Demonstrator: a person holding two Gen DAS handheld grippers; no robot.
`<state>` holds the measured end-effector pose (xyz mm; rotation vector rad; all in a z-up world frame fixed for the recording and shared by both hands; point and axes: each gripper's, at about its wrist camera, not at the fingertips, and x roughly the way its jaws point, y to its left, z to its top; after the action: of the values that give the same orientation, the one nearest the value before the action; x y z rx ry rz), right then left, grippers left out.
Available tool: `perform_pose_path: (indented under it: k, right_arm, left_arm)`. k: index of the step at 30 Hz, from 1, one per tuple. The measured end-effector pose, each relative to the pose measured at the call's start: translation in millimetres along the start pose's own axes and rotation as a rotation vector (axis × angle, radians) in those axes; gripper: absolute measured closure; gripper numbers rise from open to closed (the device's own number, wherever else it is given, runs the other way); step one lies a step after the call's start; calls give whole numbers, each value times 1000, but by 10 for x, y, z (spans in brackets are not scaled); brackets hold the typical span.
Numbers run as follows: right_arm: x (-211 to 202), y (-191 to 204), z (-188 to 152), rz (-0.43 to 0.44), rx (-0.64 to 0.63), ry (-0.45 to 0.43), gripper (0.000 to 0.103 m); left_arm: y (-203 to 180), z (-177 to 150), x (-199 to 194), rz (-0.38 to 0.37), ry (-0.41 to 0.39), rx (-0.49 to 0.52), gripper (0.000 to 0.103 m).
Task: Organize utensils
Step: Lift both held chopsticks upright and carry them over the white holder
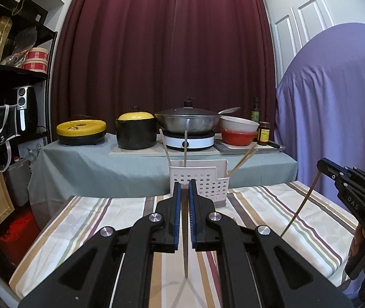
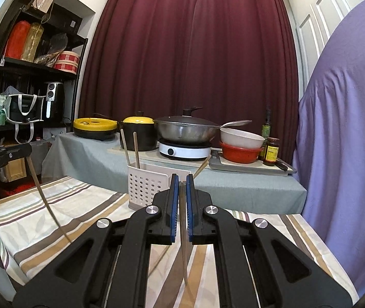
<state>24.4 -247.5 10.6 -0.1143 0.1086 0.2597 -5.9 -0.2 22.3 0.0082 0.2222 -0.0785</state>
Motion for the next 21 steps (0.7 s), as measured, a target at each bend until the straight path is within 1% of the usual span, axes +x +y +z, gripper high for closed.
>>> perform_pose_path:
  k: [4,9,15,21]
  right_arm:
    - [64,-36,56,16,19,6,97]
    - [186,-77,186,39,42,4,97]
    - [408,-83,410,68,40,-23,97]
    - [693,-94,668,85,22,-68,97]
  left_arm:
    - [21,83,58,8,10,-5,96]
    - [76,215,113,-8,4,-23,96]
    - [133,478,277,-26,-43,-30,96]
    - [189,797,547,-36,-98,-27,96]
